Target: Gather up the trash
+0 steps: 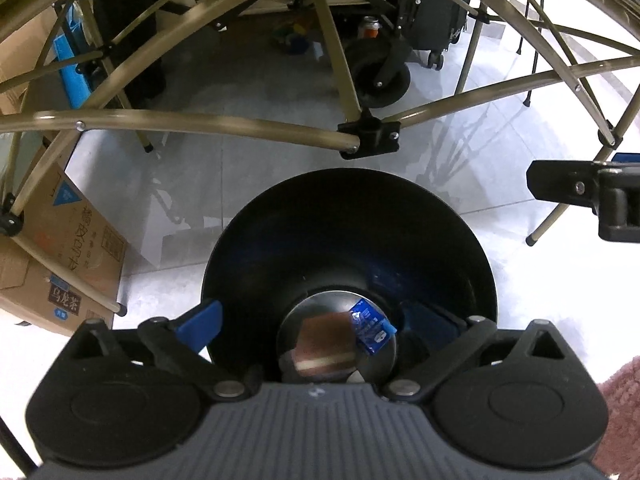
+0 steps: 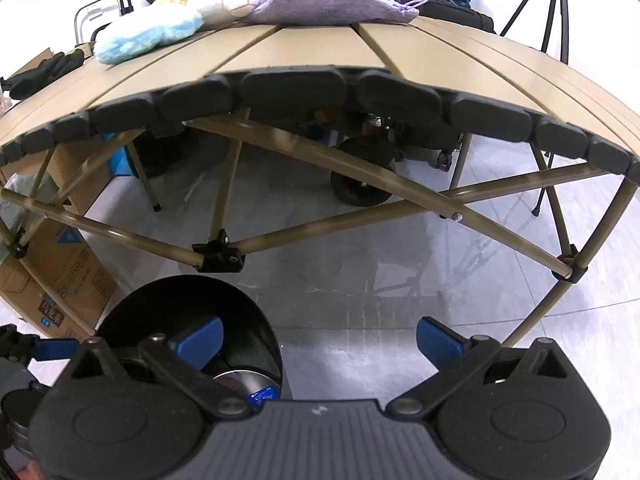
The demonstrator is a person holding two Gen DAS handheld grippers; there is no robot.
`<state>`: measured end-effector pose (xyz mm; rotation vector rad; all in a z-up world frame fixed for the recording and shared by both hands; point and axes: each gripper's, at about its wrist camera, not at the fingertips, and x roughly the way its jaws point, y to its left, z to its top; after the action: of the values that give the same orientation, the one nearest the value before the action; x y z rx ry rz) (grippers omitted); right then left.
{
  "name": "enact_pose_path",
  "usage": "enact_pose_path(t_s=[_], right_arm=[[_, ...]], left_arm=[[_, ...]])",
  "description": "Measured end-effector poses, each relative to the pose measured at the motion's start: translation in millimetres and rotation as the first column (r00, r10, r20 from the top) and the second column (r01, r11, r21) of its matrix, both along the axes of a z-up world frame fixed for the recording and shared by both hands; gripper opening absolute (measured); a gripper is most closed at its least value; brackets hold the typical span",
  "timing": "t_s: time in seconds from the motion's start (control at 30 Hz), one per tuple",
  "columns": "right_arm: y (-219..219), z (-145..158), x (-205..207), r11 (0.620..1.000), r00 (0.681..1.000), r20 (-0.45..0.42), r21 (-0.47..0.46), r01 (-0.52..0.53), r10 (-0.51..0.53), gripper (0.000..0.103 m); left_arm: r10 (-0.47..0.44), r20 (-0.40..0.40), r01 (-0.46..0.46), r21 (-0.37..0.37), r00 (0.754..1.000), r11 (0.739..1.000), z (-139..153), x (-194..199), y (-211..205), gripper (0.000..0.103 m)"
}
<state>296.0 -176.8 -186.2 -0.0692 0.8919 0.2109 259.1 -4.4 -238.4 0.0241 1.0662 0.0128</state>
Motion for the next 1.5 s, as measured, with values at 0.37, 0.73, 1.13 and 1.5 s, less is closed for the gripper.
enact_pose_path(t_s=[0.37, 0.73, 1.13, 1.5], right_arm=[[1.3, -1.7, -0.3, 1.000, 1.000, -0.006, -0.002, -0.007, 0.007, 0.103], [-3.8, 2.6, -3.2, 1.000, 1.000, 0.010, 0.009, -0.014, 0.014, 0.103], [-23.5, -2.6, -7.2, 0.998, 0.999, 0.042, 0.060, -0.002, -0.001, 0.103], [-36.5, 37.0, -54.0, 0.986, 0.981, 0.194, 0.157, -0.056, 0.025, 0.103]], left_arm=[[0.010, -0.008, -0.010, -0.004, 1.000, 1.000, -0.3, -0.2, 1.7, 0.103], [-0.013, 0.107, 0.005, 0.074, 0.994, 0.997, 18.0, -9.1, 4.6, 0.103], [-0.039, 0.225, 0.007, 0.142, 0.974, 0.990, 26.0, -20.6, 8.9, 0.103], [0.043, 0.386, -0.082, 0.086, 0.921, 0.993, 88.7, -68.7, 21.9, 0.103]])
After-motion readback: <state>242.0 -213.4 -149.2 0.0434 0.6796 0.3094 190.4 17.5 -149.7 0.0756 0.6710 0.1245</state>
